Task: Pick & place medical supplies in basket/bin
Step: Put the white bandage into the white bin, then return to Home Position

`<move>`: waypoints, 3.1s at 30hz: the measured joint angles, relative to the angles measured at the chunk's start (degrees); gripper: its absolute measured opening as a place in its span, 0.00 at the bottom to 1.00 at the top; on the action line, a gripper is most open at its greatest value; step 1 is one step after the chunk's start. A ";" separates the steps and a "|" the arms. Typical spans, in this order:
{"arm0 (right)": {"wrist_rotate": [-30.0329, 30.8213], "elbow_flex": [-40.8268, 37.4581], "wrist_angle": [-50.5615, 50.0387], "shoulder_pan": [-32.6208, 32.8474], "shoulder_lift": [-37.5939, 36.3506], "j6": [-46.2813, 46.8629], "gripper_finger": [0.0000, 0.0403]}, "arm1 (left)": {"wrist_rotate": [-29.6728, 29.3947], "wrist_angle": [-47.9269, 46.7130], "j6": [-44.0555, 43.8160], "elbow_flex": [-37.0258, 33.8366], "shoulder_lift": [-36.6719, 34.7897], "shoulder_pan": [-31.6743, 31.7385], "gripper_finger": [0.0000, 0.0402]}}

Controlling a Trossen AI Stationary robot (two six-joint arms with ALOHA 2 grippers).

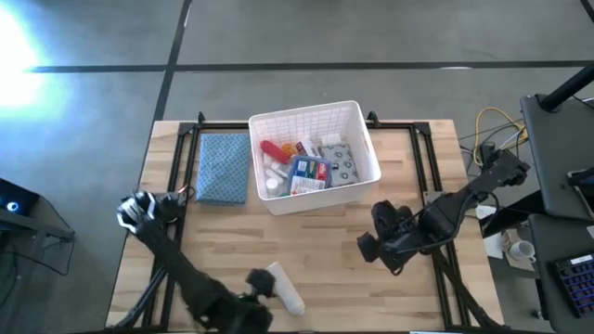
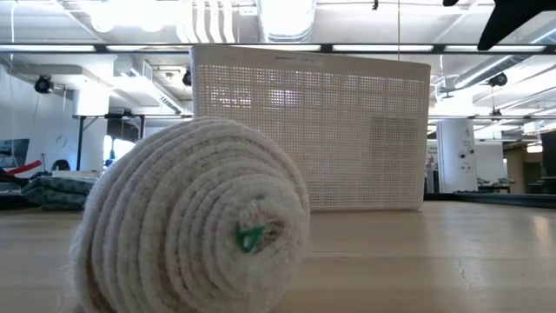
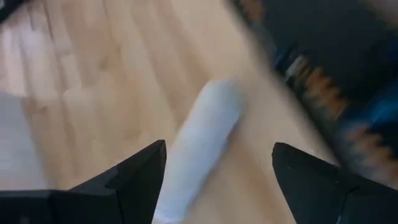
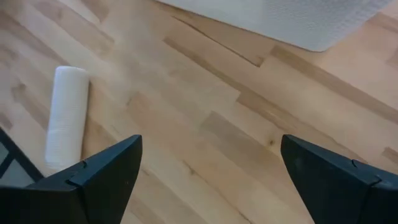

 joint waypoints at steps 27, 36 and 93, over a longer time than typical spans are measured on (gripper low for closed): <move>2.98 0.75 -0.79 5.46 0.26 6.88 0.92 | 21.73 0.25 32.16 -2.53 9.56 15.36 0.68; 2.97 0.73 -1.05 5.44 0.26 6.38 0.92 | 24.01 -2.18 25.69 -8.02 9.41 16.10 0.48; 19.11 6.33 -5.10 7.50 -9.12 -8.13 0.92 | -6.58 16.79 -21.83 -13.80 -49.33 24.68 0.67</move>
